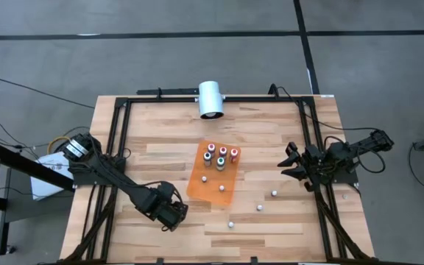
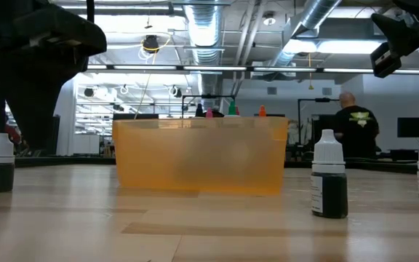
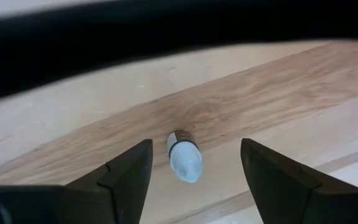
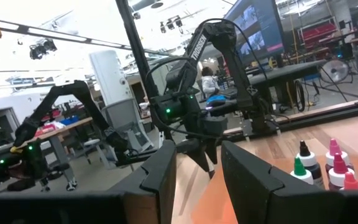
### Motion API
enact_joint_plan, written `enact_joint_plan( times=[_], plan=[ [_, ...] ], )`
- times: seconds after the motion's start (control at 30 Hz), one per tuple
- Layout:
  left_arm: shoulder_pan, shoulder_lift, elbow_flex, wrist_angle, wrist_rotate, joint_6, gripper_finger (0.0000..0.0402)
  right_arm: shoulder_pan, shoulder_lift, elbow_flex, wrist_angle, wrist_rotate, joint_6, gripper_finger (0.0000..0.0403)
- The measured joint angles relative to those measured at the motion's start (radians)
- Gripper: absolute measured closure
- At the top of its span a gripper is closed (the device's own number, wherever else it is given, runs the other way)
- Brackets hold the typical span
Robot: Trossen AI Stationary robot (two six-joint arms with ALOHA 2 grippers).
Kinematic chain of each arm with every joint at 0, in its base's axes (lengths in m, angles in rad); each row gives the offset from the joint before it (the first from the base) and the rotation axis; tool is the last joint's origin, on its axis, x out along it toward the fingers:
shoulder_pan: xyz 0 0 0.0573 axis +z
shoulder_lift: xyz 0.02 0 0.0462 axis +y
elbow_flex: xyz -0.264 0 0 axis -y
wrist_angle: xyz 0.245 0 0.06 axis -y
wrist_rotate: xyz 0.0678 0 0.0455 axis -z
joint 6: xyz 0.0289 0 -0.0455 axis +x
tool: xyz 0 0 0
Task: Pick & Place food coloring
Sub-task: Put the small black food coloring bottle into the orange bin
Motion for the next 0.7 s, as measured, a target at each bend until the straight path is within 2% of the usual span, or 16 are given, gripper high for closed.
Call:
enact_joint_plan(
  times=[0.2,0.37,0.7],
  plan=[
    [0.000,0.011,0.000,-0.001,0.015,0.001,0.0165,0.000,0.000,0.000,-0.001,0.000,0.000,0.0287],
    [0.000,0.048,0.001,0.006,0.067,0.001,0.0166,0.000,0.000,0.000,0.000,0.000,-0.001,0.0287],
    [0.000,0.059,0.001,0.001,0.029,-0.006,0.0166,0.000,0.000,0.000,0.001,0.000,0.000,0.0287]
  ],
)
